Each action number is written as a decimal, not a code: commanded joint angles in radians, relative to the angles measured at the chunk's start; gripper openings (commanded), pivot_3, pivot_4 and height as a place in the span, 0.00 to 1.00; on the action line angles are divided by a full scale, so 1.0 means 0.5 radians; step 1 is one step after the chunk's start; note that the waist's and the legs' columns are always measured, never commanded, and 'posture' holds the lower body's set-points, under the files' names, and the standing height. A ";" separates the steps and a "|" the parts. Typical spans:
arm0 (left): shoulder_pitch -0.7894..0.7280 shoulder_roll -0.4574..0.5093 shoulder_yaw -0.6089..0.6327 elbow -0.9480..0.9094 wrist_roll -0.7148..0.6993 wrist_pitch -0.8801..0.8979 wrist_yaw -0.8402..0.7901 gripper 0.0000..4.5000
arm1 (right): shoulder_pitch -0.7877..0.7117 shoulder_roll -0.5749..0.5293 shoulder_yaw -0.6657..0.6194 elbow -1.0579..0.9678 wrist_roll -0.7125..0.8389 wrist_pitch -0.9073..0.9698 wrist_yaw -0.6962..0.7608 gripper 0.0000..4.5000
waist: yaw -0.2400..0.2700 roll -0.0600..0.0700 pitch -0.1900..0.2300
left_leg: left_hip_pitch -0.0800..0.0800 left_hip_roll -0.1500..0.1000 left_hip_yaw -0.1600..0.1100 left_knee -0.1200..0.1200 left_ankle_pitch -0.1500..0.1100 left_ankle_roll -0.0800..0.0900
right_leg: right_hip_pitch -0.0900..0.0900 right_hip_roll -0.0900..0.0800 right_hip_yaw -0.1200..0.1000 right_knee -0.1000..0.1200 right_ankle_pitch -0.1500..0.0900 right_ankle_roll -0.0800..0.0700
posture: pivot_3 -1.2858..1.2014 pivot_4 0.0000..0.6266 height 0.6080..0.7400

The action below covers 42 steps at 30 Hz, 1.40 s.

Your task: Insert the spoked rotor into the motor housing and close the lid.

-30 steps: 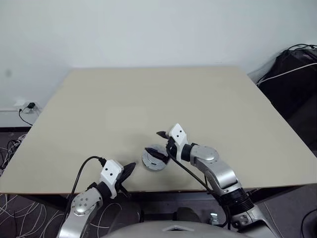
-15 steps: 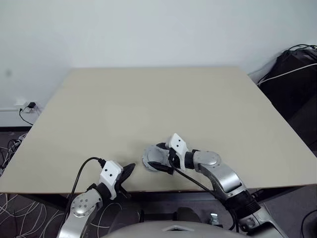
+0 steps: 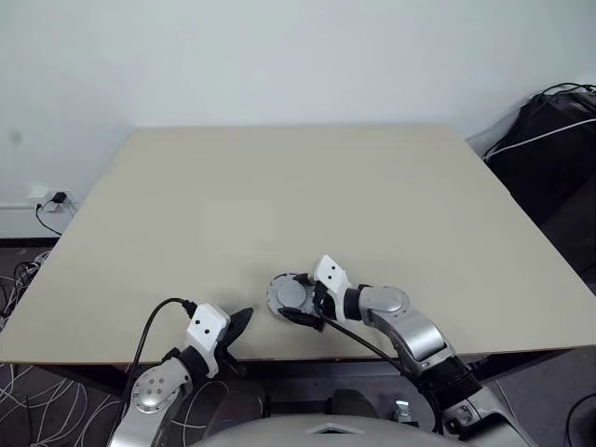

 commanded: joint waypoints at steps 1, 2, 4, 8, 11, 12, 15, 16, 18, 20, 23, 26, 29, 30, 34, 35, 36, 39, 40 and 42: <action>-0.002 -0.014 0.011 -0.085 -0.015 -0.040 0.010 0.00 | -0.044 0.015 -0.025 -0.004 -0.001 -0.038 0.004 0.79 | 0.000 0.000 0.000 | 0.000 0.000 0.000 0.000 0.000 0.000 | 0.000 0.000 0.000 0.000 0.000 0.000 | 0.52 0.00 1.00; 0.001 -0.015 0.012 -0.082 -0.015 -0.042 0.011 0.00 | -0.047 0.018 -0.028 -0.006 0.001 -0.039 0.004 0.73 | 0.000 0.000 0.000 | 0.000 0.000 0.000 0.000 0.000 0.000 | 0.000 0.000 0.000 0.000 0.000 0.000 | 0.52 0.00 1.00; 0.004 -0.016 0.013 -0.076 -0.014 -0.048 0.011 0.00 | -0.050 0.024 -0.036 -0.017 0.010 -0.038 0.006 0.73 | -0.001 0.000 0.000 | 0.000 0.000 0.000 0.000 0.000 0.000 | 0.000 0.000 0.000 0.000 0.000 0.000 | 0.52 0.00 1.00; 0.004 -0.022 0.017 -0.065 -0.011 -0.052 0.008 0.00 | -0.042 0.042 -0.074 -0.065 0.057 -0.027 0.013 0.73 | -0.001 0.000 0.000 | 0.000 0.000 0.000 0.000 0.000 0.000 | 0.000 0.000 0.000 0.000 0.000 0.000 | 0.52 0.00 1.00; -0.001 -0.023 0.019 -0.056 -0.014 -0.055 0.004 0.00 | -0.034 0.059 -0.093 -0.077 0.055 -0.047 -0.017 0.73 | -0.001 0.000 0.001 | 0.000 0.000 0.000 0.000 0.000 0.000 | 0.000 0.000 0.000 0.000 0.000 0.000 | 0.52 0.00 1.00; -0.004 -0.023 0.020 -0.052 -0.014 -0.056 0.003 0.00 | -0.029 0.066 -0.097 -0.076 0.045 -0.055 -0.036 0.73 | -0.001 0.000 0.001 | 0.000 0.000 0.000 0.000 0.000 0.000 | 0.000 0.000 0.000 0.000 0.000 0.000 | 0.52 0.00 1.00; -0.012 -0.024 0.021 -0.042 -0.025 -0.051 -0.009 0.00 | -0.016 0.083 -0.093 -0.071 0.022 -0.062 -0.077 0.73 | 0.000 0.000 0.001 | -0.001 0.000 0.000 0.000 0.000 0.000 | 0.000 0.000 0.000 0.000 0.000 0.000 | 0.52 0.00 1.00; -0.015 -0.024 0.021 -0.039 -0.028 -0.049 -0.012 0.00 | -0.011 0.087 -0.086 -0.071 0.017 -0.059 -0.085 0.73 | 0.000 0.000 0.001 | 0.000 0.000 0.000 0.000 0.000 0.000 | 0.000 0.000 0.000 0.000 0.000 0.000 | 0.52 0.00 1.00; -0.020 -0.024 0.023 -0.034 -0.028 -0.049 -0.014 0.00 | -0.003 0.092 -0.067 -0.072 0.000 -0.048 -0.105 0.73 | 0.000 0.000 0.001 | 0.000 0.000 0.000 0.000 0.000 0.000 | -0.001 0.000 0.000 0.000 0.000 0.000 | 0.52 0.00 1.00; -0.023 -0.024 0.023 -0.030 -0.029 -0.050 -0.015 0.00 | -0.002 0.094 -0.051 -0.068 -0.017 -0.039 -0.116 0.73 | 0.000 0.001 0.001 | -0.001 0.000 0.000 0.000 0.000 0.000 | -0.001 0.000 0.000 0.000 0.000 0.000 | 0.52 0.00 1.00; -0.026 -0.026 0.024 -0.026 -0.030 -0.053 -0.016 0.00 | -0.006 0.098 -0.033 -0.060 -0.039 -0.026 -0.119 0.73 | -0.001 0.000 0.001 | 0.000 0.000 0.000 0.000 0.000 0.000 | -0.001 0.001 0.000 0.000 0.000 0.000 | 0.52 0.00 1.00; -0.027 -0.027 0.025 -0.022 -0.031 -0.056 -0.017 0.00 | -0.018 0.091 -0.012 -0.047 -0.066 -0.011 -0.127 0.73 | -0.001 0.000 0.001 | 0.000 0.000 0.000 0.000 0.000 0.000 | -0.001 0.000 0.000 0.000 0.000 0.000 | 0.52 0.00 1.00; -0.027 -0.027 0.026 -0.019 -0.032 -0.055 -0.018 0.00 | -0.031 0.084 0.011 -0.031 -0.108 0.007 -0.141 0.73 | -0.002 0.000 0.000 | 0.000 0.000 0.000 0.000 0.000 0.000 | -0.001 0.001 0.000 0.000 0.000 0.000 | 0.52 0.00 1.00; -0.027 -0.026 0.027 -0.019 -0.032 -0.054 -0.018 0.00 | -0.036 0.085 0.015 -0.027 -0.121 0.014 -0.152 0.73 | -0.002 0.000 0.000 | 0.000 0.000 0.000 0.000 0.000 0.000 | -0.001 0.000 0.000 0.000 0.000 0.000 | 0.52 0.00 1.00; -0.024 -0.024 0.030 -0.025 -0.033 -0.051 -0.019 0.00 | -0.046 0.094 0.020 -0.017 -0.154 0.045 -0.178 0.73 | -0.002 0.000 0.000 | 0.000 0.000 0.000 0.000 0.000 0.000 | 0.000 0.000 0.000 0.001 0.000 0.000 | 0.52 0.00 1.00; -0.022 -0.022 0.030 -0.029 -0.033 -0.050 -0.019 0.00 | -0.051 0.095 0.024 -0.013 -0.164 0.053 -0.184 0.73 | -0.003 0.000 0.000 | 0.001 0.000 0.000 0.000 0.000 0.000 | 0.000 0.000 0.000 0.001 0.000 0.000 | 0.52 0.00 1.00; -0.020 -0.022 0.030 -0.032 -0.033 -0.049 -0.019 0.00 | -0.054 0.096 0.027 -0.011 -0.171 0.064 -0.188 0.73 | -0.003 0.000 0.000 | 0.001 0.000 0.000 0.000 0.000 0.000 | 0.000 0.000 0.000 0.002 0.000 0.000 | 0.52 0.00 1.00; -0.017 -0.022 0.029 -0.038 -0.031 -0.047 -0.018 0.00 | -0.060 0.095 0.037 -0.008 -0.191 0.079 -0.200 0.73 | -0.003 0.001 -0.001 | 0.001 0.000 0.000 0.000 0.000 0.000 | 0.000 0.000 0.000 0.002 0.000 0.000 | 0.52 0.00 1.00; -0.017 -0.022 0.028 -0.040 -0.031 -0.046 -0.019 0.00 | -0.062 0.094 0.041 -0.005 -0.199 0.084 -0.205 0.73 | -0.003 0.001 -0.001 | 0.001 0.000 0.000 0.000 0.000 0.000 | 0.000 0.000 0.000 0.002 0.000 0.000 | 0.52 0.00 1.00; -0.016 -0.023 0.027 -0.043 -0.032 -0.044 -0.019 0.00 | -0.068 0.096 0.045 -0.001 -0.209 0.102 -0.215 0.73 | -0.003 0.000 -0.001 | 0.001 0.000 0.000 0.000 0.000 0.000 | 0.000 0.000 0.000 0.002 0.000 0.000 | 0.52 0.00 1.00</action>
